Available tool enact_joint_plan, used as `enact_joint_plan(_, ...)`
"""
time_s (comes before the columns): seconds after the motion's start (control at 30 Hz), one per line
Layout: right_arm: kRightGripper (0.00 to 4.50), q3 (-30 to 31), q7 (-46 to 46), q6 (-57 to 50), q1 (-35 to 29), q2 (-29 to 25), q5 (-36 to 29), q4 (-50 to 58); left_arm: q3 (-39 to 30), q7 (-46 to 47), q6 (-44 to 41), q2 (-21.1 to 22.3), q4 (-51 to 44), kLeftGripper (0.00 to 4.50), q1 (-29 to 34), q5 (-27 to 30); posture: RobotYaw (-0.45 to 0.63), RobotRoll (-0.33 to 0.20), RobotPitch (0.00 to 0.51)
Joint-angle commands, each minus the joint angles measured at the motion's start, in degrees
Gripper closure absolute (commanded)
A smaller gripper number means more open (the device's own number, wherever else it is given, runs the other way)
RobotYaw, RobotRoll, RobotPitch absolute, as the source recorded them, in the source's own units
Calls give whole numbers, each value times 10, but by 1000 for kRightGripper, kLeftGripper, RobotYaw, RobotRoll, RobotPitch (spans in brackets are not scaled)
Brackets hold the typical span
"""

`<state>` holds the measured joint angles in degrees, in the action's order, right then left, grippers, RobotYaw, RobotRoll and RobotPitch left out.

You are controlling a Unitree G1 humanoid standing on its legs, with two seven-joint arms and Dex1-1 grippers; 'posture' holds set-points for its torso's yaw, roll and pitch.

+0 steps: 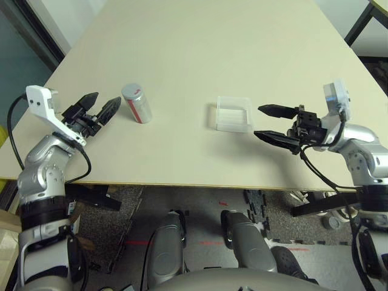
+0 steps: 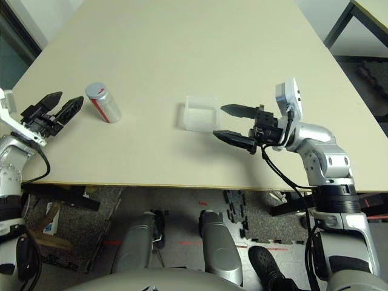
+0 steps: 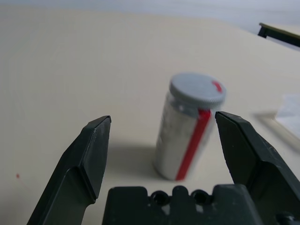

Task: Pour the medicine from the bottle into the box.

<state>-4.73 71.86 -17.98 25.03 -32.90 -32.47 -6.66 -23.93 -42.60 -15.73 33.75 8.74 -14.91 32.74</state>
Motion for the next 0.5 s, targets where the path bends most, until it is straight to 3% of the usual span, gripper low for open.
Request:
enact_joint_plan(0.03,0,11,5,13,10,5,12,-11,19,7,56,-20,-22,35,27,-38,-48,0,156)
enact_joint_plan(0.27,0,12,9,19,10,2,14,-15,49,25,98,-55,-32,35,41,-68,-64,0,157)
enact_joint_plan(0.5,0,9,5,21,4,1,16,-9,67,74,157,-90,7,35,9,-113,-88,0,158)
